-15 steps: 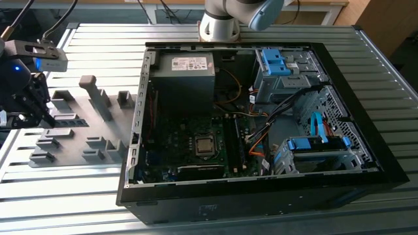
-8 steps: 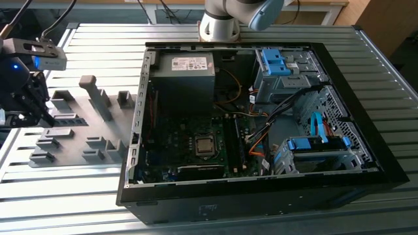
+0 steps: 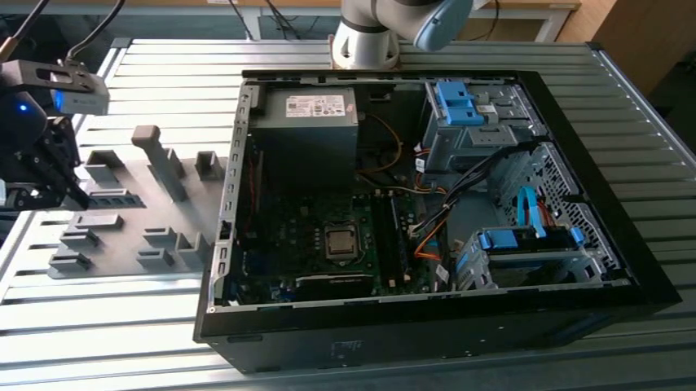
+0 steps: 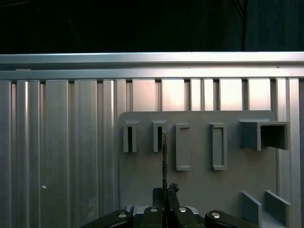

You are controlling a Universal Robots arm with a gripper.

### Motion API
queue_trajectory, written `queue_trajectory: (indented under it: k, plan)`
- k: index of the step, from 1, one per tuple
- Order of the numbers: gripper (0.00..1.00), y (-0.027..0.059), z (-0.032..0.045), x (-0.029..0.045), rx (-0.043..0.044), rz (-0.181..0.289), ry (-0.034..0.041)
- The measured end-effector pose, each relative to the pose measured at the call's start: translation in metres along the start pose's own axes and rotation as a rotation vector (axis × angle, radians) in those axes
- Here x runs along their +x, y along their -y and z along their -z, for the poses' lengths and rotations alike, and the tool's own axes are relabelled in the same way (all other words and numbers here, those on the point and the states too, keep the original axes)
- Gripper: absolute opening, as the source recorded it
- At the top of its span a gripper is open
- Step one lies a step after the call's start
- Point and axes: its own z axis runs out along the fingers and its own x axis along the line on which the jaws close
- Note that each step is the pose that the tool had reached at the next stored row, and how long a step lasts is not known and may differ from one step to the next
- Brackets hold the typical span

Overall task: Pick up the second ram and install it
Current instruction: 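Pick up the second ram and move it above second insertion slot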

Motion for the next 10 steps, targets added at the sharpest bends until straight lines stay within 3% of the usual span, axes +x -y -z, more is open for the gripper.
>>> queue_trajectory:
  k: [10]
  plan:
    - [0.14,0.0000,0.0056,0.0000,-0.0001,0.000,0.0000]
